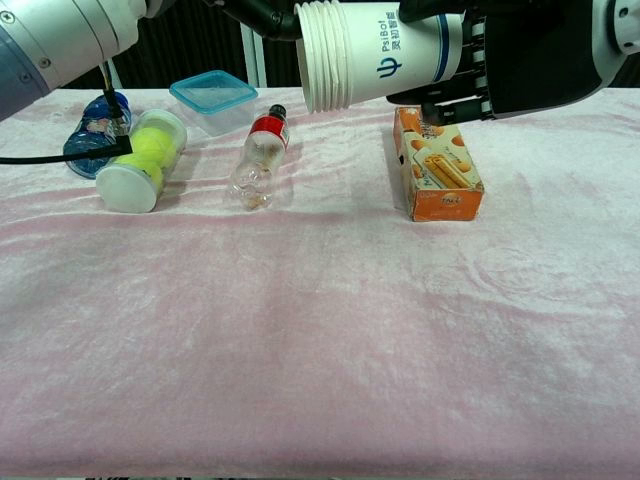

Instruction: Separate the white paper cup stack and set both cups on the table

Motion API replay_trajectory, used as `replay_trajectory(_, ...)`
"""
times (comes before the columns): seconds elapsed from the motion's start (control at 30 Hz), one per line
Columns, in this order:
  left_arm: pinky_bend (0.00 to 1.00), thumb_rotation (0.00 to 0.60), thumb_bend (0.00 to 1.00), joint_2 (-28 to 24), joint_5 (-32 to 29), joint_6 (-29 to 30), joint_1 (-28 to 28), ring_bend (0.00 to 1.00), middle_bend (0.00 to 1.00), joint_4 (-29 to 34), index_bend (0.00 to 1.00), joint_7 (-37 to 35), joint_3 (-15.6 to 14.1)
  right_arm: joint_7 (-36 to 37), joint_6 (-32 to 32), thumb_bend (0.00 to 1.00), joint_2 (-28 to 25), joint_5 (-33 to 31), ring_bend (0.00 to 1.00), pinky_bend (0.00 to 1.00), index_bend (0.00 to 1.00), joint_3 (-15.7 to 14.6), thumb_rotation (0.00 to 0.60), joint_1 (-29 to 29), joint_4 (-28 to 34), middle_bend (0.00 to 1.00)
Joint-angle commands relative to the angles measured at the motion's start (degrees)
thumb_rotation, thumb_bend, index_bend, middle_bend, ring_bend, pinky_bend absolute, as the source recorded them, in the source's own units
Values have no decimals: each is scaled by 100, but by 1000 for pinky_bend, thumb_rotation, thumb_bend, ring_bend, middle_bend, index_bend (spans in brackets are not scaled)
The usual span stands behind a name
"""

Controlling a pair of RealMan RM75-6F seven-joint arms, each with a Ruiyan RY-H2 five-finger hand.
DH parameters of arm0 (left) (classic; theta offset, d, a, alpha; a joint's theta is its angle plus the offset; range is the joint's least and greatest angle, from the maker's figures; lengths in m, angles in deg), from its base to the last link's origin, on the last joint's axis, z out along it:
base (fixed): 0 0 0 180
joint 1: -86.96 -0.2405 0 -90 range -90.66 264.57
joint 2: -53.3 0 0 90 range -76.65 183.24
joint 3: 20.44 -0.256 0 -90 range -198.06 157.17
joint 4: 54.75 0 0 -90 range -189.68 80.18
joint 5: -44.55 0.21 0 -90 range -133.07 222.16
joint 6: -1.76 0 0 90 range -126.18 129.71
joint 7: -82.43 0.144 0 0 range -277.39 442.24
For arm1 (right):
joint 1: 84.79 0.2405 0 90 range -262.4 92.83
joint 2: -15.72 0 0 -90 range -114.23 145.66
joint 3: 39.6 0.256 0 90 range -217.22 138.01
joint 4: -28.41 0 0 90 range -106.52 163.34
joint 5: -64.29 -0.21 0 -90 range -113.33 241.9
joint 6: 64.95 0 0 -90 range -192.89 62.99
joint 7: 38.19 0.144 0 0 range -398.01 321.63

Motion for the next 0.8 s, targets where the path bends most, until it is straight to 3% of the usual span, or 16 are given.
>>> replay_trajectory(0.03, 51, 600, 709, 5, -3, -12, 3, 0, 270, -10, 722, -4, -8, -2, 2, 377, -5, -3, 585, 551, 622, 8, 600, -8, 7, 492)
replay_trajectory(0.8, 52, 600, 728, -224, 83, 131, -222, 0, 271, -146, 742, -365, -115, 24, 131, 377, -69, 80, 585, 551, 622, 176, 600, -329, -96, 492)
